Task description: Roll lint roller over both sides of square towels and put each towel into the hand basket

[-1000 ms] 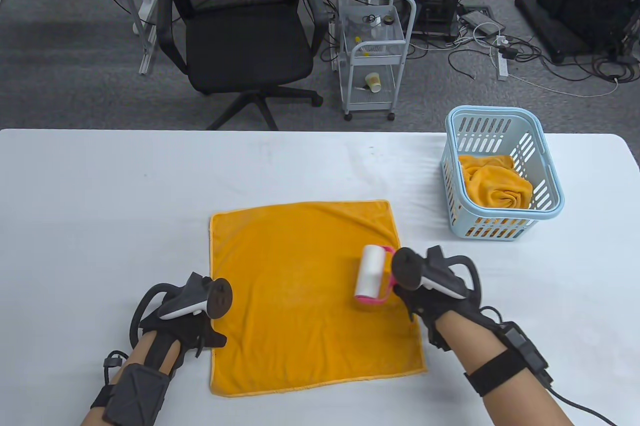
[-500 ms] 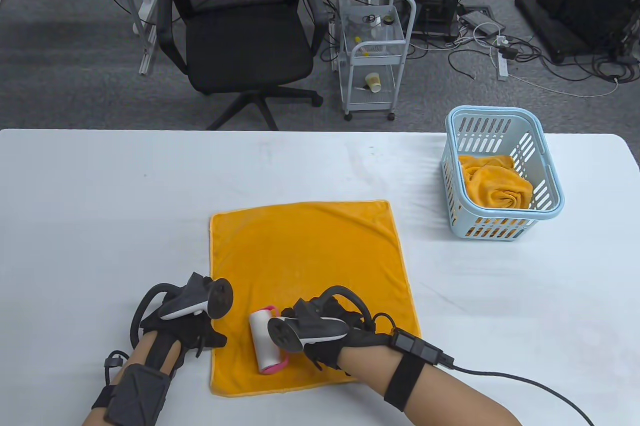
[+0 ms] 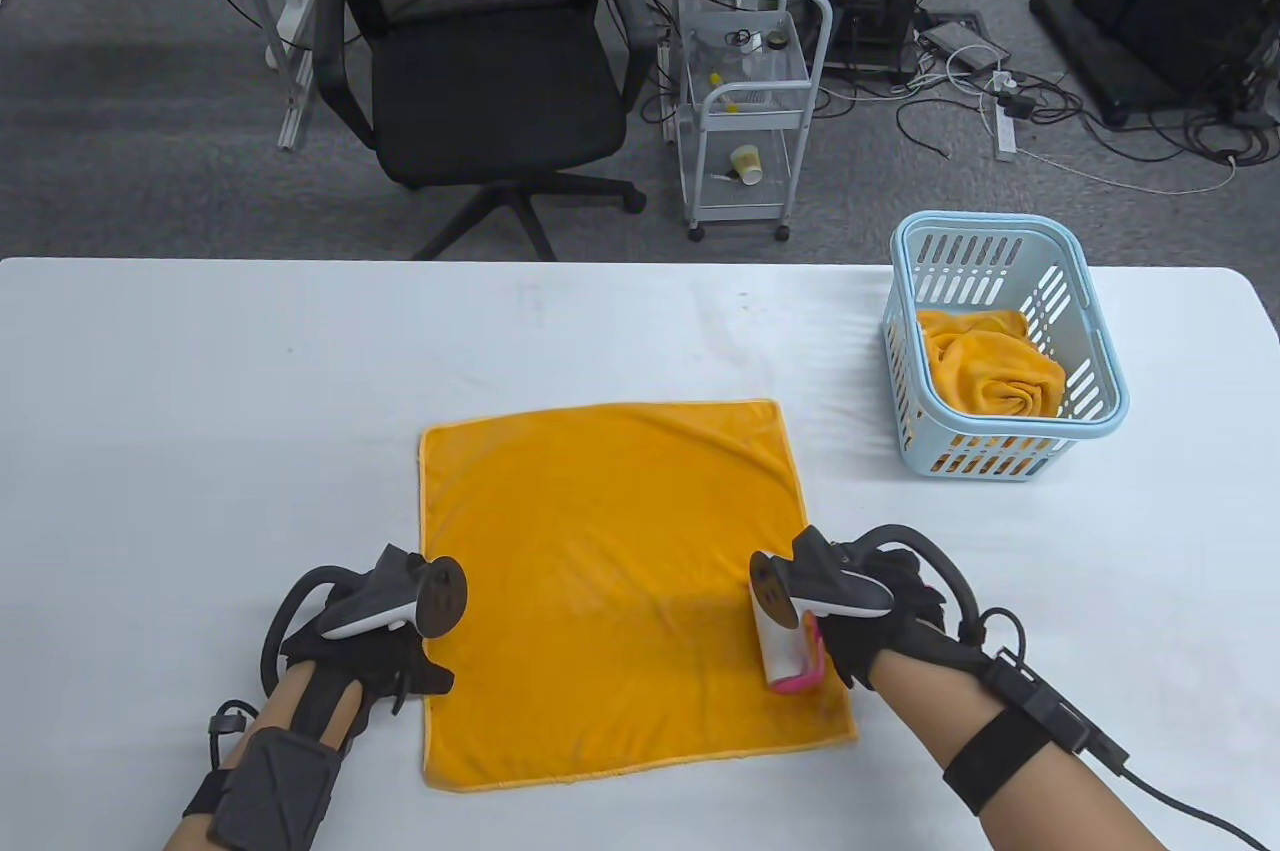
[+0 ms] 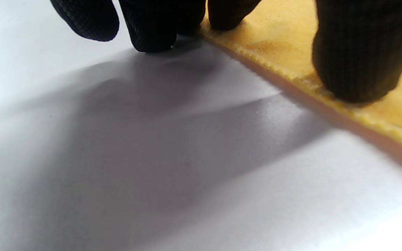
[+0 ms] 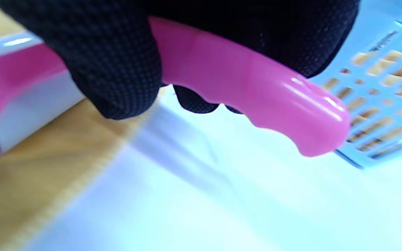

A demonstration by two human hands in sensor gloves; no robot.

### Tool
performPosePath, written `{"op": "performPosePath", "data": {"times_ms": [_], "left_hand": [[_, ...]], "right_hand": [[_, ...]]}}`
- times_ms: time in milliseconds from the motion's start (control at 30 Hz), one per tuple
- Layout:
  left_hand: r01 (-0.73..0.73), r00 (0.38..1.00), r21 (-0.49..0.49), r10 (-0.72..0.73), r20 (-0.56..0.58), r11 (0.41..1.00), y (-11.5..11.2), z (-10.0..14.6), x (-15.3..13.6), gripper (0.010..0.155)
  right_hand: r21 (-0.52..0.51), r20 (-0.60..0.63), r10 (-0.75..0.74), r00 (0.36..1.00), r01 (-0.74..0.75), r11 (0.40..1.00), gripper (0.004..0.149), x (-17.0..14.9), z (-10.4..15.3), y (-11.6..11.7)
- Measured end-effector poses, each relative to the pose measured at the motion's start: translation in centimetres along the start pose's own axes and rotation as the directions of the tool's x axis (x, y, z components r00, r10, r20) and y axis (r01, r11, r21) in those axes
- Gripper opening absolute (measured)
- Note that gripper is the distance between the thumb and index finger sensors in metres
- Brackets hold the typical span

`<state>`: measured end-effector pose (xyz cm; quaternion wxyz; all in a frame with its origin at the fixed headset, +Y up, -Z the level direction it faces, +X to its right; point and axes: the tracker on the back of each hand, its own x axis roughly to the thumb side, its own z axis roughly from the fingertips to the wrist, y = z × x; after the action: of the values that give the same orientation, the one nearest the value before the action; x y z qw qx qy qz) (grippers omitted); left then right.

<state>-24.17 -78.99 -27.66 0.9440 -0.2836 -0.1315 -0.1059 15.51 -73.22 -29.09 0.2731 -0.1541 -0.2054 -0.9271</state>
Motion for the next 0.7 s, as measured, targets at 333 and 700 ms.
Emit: {"op": "performPosePath", "data": {"times_ms": [333,700], "left_hand": [[-0.001,1.000,0.000,0.001,0.001,1.000,0.0,0.0,0.0,0.098],[-0.006,1.000,0.001,0.006,0.001,1.000,0.0,0.0,0.0,0.097]], "right_hand": [[-0.244,0.182,-0.203,0.962,0.244,0.939,0.059,6.3,-2.6,-6.9],[-0.325,0.161,-0.107,0.981,0.155,0.933,0.059,11.1,-5.5,-8.1]]}}
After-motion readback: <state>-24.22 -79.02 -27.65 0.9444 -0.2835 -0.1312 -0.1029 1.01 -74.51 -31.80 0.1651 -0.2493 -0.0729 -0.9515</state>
